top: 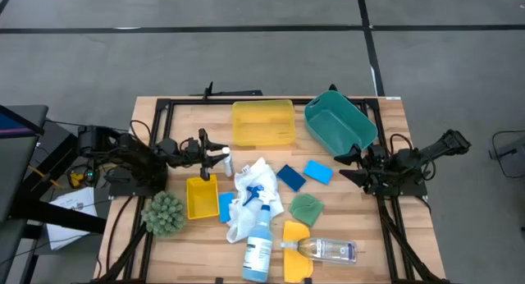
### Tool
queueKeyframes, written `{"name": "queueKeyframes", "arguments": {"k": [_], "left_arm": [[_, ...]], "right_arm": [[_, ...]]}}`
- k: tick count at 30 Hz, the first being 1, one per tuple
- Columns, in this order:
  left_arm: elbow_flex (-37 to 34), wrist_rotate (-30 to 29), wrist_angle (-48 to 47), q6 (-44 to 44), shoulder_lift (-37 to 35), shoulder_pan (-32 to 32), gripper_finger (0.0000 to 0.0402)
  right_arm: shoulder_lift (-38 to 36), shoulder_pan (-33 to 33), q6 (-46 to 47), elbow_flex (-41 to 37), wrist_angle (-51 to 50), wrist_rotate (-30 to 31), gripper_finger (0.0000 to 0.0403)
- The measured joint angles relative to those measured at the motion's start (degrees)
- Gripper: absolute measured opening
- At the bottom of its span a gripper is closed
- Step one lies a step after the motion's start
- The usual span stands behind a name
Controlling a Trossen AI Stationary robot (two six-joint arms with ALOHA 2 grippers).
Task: Pick & Place Kitchen Items
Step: Put the white cleaning bottle into the top yellow bin
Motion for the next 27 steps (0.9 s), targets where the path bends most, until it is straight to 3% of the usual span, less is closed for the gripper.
{"name": "queueKeyframes", "arguments": {"k": [16,27], "left_arm": [[-0.05,-1.67,-2.83,1.23,0.07,0.06,0.0165],[-0.05,-1.99,-2.98,-0.59,0.09,0.07,0.0241]], "right_arm": [[-0.02,0.00,0.01,0.00,-0.21,0.00,0.0278],[-0.01,0.00,0.02,0.00,-0.48,0.00,0.0278]]}}
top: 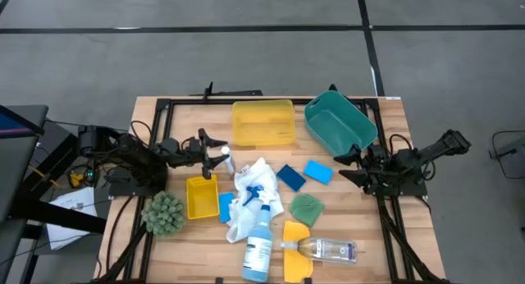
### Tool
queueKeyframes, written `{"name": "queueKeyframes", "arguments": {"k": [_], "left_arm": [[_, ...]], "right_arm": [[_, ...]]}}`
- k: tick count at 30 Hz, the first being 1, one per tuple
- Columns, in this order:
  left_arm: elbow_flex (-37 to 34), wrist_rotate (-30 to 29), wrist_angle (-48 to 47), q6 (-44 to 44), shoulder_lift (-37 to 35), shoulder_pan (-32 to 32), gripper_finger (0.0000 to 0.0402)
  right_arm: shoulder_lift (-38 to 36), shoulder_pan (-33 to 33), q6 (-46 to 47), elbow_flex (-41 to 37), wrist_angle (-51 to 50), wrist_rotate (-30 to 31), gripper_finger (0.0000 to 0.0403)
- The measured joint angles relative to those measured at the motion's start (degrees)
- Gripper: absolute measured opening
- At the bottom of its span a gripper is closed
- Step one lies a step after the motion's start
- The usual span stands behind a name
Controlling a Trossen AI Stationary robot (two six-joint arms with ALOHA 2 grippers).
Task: Pick & Place Kitchen Items
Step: Put the white cleaning bottle into the top yellow bin
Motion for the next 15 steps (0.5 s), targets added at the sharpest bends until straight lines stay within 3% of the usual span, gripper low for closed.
{"name": "queueKeyframes", "arguments": {"k": [7,15], "left_arm": [[0.00,0.07,-0.12,-0.81,0.02,-0.01,0.0296],[-0.02,0.15,-0.35,-0.51,-1.36,-0.01,0.0323]], "right_arm": [[-0.01,0.00,0.00,0.00,0.00,0.00,0.0278],[0.01,0.02,0.00,0.00,0.00,0.00,0.0278]]}}
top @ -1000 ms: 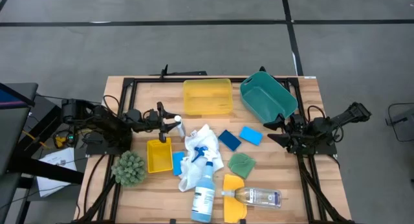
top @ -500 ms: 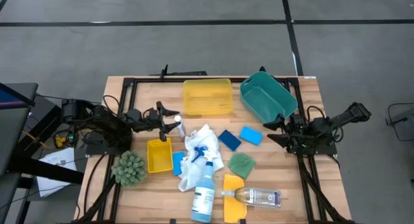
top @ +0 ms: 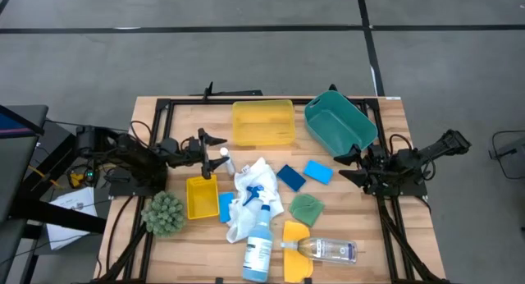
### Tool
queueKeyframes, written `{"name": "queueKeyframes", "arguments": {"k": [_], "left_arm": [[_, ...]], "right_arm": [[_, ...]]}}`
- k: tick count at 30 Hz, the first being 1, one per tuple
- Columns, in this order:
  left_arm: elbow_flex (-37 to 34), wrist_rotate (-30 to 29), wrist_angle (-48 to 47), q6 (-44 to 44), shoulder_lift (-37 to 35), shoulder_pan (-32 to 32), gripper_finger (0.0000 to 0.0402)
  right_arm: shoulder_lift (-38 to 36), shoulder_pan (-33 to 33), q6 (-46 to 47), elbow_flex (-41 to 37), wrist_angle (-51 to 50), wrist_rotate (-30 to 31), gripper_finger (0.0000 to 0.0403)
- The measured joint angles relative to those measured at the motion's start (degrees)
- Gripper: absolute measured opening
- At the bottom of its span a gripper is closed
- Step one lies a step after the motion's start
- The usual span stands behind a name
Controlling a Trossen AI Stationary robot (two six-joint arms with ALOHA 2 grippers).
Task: Pick & Place Kitchen Items
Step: Put the white cleaning bottle into the top yellow bin
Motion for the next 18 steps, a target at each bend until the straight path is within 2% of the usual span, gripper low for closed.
{"name": "queueKeyframes", "arguments": {"k": [8,18], "left_arm": [[0.00,1.09,0.18,0.56,-5.44,0.00,0.0336],[1.21,7.46,-0.16,-4.72,-16.94,2.61,0.0349]], "right_arm": [[-0.02,-0.02,0.00,0.00,0.00,0.00,0.0278],[-0.02,-0.02,0.00,0.00,0.00,0.00,0.0278]]}}
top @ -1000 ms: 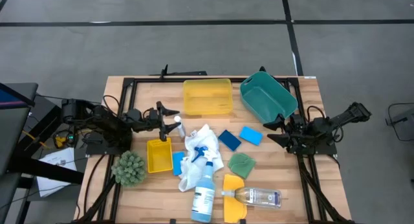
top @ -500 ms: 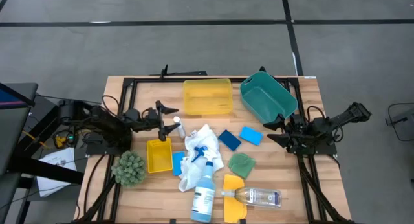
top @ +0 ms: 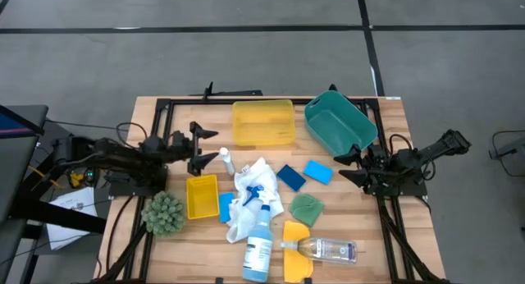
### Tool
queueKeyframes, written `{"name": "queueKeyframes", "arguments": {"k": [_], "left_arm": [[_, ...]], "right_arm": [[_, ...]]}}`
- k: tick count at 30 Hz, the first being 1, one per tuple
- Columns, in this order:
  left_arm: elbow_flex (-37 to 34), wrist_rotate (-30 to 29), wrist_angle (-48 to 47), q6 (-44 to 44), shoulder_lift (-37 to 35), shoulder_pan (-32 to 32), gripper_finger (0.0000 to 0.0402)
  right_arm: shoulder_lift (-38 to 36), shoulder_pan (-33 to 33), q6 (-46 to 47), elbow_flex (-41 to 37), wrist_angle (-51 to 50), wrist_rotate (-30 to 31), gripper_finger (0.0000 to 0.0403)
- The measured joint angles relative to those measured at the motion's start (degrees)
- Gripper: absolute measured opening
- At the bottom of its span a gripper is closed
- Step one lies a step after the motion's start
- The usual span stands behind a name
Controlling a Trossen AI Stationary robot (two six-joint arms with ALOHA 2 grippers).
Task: Pick & Place Kitchen Items
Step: Put the white cleaning bottle into the top yellow bin
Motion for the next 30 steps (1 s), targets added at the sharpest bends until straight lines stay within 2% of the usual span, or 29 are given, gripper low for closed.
{"name": "queueKeyframes", "arguments": {"k": [3,5,7,11,16,18,21,24,30], "left_arm": [[4.15,4.26,-2.84,-1.98,-3.50,2.04,0.0349],[8.81,8.67,-11.30,-3.14,-6.19,4.31,0.0349],[15.14,11.07,-25.13,-2.57,-8.94,6.62,0.0349],[31.22,11.05,-58.95,6.15,-11.23,10.32,0.0349],[51.59,11.23,-95.70,12.09,-8.47,11.99,0.0349],[58.31,11.27,-107.45,13.37,-6.07,11.68,0.0349],[65.98,11.30,-118.66,13.37,-2.25,10.59,0.0349],[70.48,10.64,-125.51,13.29,1.51,8.95,0.0349],[72.36,4.91,-131.83,13.84,6.93,3.09,0.0349]], "right_arm": [[0.02,0.00,0.00,0.00,0.02,0.00,0.0278],[0.02,0.00,0.00,0.00,0.02,0.00,0.0278],[0.01,0.01,0.01,0.00,0.02,0.00,0.0278],[0.00,0.00,0.07,0.00,0.02,0.00,0.0278],[0.02,0.00,0.00,0.00,-0.11,-0.02,0.0278],[0.02,-0.13,-0.07,0.00,-0.53,-0.02,0.0278],[0.01,-0.39,-0.47,0.00,-0.81,-0.02,0.0278],[0.01,-0.42,-0.50,0.00,-0.84,-0.02,0.0278],[0.02,-0.44,-0.48,0.00,-0.86,-0.02,0.0278]]}}
